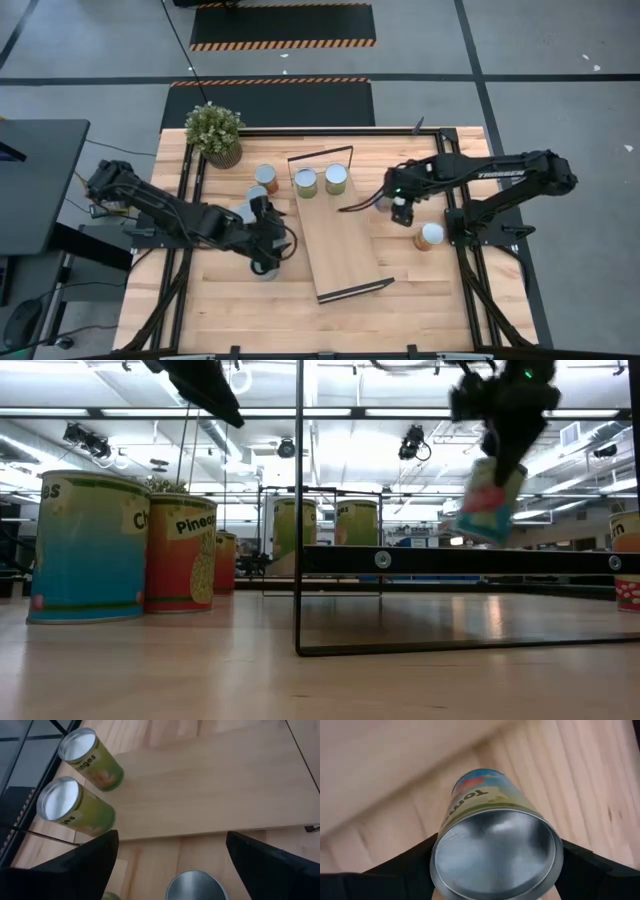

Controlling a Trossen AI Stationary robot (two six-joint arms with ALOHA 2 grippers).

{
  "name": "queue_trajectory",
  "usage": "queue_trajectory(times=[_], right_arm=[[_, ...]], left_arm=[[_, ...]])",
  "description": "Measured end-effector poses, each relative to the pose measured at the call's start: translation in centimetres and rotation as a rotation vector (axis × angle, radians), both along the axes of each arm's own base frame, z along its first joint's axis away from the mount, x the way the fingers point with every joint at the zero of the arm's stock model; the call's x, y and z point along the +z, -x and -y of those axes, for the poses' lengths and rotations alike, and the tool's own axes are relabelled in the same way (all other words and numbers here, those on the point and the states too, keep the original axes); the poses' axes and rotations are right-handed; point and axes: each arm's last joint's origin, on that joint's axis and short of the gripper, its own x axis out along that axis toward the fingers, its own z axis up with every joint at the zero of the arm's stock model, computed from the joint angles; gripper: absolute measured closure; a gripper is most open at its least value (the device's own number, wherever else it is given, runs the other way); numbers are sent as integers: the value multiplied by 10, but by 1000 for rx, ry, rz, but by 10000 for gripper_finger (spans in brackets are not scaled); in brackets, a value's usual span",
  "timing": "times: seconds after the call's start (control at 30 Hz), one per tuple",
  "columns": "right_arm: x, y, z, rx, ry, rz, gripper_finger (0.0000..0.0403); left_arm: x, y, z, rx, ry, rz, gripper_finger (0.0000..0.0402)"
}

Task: Pick and place cans onto a shelf
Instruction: Put the canned tomatoes on the shelf

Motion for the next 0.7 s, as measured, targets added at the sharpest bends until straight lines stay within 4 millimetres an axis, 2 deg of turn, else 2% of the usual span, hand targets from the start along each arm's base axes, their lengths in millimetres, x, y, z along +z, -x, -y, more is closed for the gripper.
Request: queue_trajectory(times=[0.23, 0.4, 0.53, 0.7], right_arm=[[4, -64, -33, 239, 43, -50, 79], [0, -103, -42, 377, 99, -84, 79], [-9, -123, -40, 437, 104, -125, 77], [-20, -134, -38, 483, 111, -169, 58]], left_arm=[[1, 1, -1, -19, -18, -5, 26], [1, 1, -1, -21, -20, -5, 26], [1, 1, -1, -21, -21, -7, 26], [1, 1, -1, -18, -20, -12, 26]])
